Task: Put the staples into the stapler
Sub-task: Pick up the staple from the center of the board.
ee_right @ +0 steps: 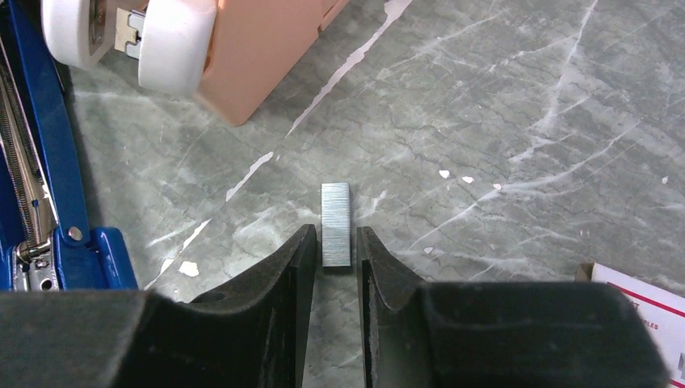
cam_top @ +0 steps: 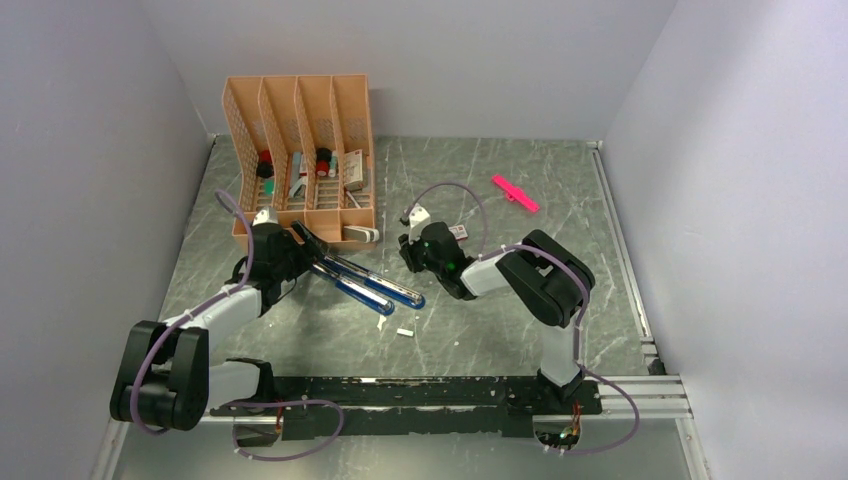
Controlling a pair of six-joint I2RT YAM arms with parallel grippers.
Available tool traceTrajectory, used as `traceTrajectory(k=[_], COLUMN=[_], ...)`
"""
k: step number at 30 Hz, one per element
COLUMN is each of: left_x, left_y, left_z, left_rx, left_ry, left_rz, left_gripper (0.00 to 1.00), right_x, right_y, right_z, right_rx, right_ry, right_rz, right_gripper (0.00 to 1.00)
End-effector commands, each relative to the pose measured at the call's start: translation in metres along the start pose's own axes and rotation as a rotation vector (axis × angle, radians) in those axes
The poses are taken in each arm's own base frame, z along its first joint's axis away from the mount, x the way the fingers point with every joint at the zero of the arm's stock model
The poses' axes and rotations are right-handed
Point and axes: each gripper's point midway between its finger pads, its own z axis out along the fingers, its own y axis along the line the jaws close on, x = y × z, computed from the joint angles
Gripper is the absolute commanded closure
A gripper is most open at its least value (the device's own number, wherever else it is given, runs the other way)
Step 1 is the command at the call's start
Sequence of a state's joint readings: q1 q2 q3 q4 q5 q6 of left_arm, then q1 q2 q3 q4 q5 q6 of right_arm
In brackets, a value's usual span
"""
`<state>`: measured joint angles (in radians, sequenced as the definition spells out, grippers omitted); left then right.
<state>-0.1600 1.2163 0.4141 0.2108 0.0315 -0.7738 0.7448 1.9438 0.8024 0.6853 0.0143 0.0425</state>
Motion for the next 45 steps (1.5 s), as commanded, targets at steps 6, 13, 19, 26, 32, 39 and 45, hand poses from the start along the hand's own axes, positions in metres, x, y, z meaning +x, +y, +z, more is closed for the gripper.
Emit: traceTrajectory(k=[6, 13, 19, 26, 32, 39, 45], left_x=[-0.0016, -0.001, -0.0017, -0.0013, -0.0016, -0.0011, -0.0011], left_y=[-0.0145, -0.0134, -0.0142, -0.014, -0.0146, -0.0146, -0.0143], left_z=[0.0018, 0.0014, 0.0008, 0.0003, -0.0001, 0.0001, 0.0004], left_rx=[0.061, 0.057, 0.058, 0.058, 0.059, 0.059, 0.058], left_ry=[-0.001, 0.001, -0.002, -0.001, -0.002, 0.0, 0.0], left_rz=[0.014, 0.016, 0.018, 0.018, 0.019, 0.019, 0.019], left_gripper=[0.2, 0.2, 0.2, 0.2, 0.2, 0.2, 0.2], right_x=[0.0816, 0.0838, 0.084, 0.0844, 0.0852, 0.0862, 0.0878], right_y=[0.008, 0.0066, 0.0053, 0.0045, 0.004, 0.003, 0.0037], right_z=[-0.0186, -0.0195, -0.0211, -0.0221, -0.0237, -0.0248, -0.0236], right_rx=[-0.015, -0.006, 0.004, 0.009, 0.011, 0.016, 0.013], right_ry=[0.259, 0.264, 0.265, 0.266, 0.268, 0.27, 0.273], right_rz=[-0.018, -0.02, -0.018, -0.015, -0.012, -0.013, -0.011], right_gripper=[0.7, 0.72, 0.74, 0.77, 0.75, 0.73, 0.78])
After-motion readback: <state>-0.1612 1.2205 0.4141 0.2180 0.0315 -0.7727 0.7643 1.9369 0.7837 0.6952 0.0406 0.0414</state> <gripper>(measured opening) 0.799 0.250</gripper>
